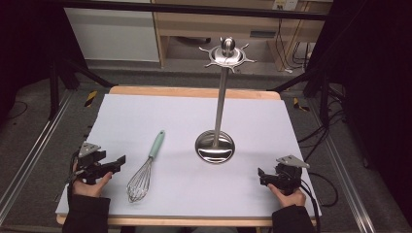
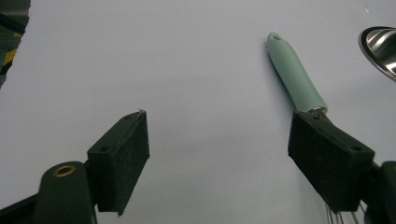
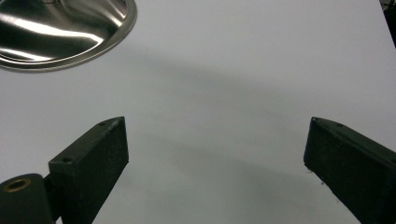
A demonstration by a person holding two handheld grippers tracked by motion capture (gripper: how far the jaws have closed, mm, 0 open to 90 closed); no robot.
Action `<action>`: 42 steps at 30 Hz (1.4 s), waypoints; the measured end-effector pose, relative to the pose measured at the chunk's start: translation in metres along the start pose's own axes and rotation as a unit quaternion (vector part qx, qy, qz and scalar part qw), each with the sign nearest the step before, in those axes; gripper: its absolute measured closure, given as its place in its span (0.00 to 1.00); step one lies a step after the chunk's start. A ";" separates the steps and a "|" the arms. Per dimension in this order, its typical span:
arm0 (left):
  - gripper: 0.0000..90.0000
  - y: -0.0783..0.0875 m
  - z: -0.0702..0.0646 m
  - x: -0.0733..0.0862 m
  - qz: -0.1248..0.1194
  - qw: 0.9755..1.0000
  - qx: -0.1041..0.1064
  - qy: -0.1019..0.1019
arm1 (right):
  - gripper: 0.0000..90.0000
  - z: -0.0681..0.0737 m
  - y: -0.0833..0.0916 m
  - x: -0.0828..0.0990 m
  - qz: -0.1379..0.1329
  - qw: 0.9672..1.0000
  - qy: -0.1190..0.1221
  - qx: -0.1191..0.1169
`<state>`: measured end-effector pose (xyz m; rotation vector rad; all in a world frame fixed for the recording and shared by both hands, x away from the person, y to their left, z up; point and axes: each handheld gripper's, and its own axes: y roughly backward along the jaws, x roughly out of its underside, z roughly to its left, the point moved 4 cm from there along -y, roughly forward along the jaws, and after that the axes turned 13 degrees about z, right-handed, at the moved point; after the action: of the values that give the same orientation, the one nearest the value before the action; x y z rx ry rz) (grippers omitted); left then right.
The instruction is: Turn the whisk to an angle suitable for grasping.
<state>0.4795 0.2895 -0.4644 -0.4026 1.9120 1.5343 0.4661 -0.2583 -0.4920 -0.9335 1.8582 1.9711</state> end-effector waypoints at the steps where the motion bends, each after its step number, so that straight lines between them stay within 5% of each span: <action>1: 0.22 0.001 -0.001 -0.001 0.000 1.000 0.001 -0.001 | 0.08 0.000 0.000 0.000 0.000 1.000 0.002 0.001; 17: 0.25 0.009 -0.017 -0.020 -0.005 1.000 0.017 -0.020 | 0.09 0.001 0.000 0.002 0.007 1.000 0.002 0.004; 24: 0.29 0.014 -0.019 -0.029 -0.017 1.000 0.008 -0.023 | 0.09 0.006 0.002 0.001 0.005 1.000 0.007 0.006; 28: 0.39 0.017 -0.021 -0.033 -0.011 0.999 0.001 -0.040 | 0.09 0.006 0.003 0.001 0.007 1.000 0.010 0.009; 35: 0.40 0.017 -0.032 -0.044 -0.003 0.998 -0.007 -0.064 | 0.09 0.006 0.003 0.001 0.006 1.000 0.006 0.009; 42: 0.41 0.019 -0.044 -0.055 0.002 0.997 0.008 -0.081 | 0.09 0.005 0.003 0.001 0.007 1.000 0.010 0.010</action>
<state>0.4968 0.2441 -0.4097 -0.2586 1.7991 1.5057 0.4620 -0.2539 -0.4902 -0.9417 1.8968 1.9543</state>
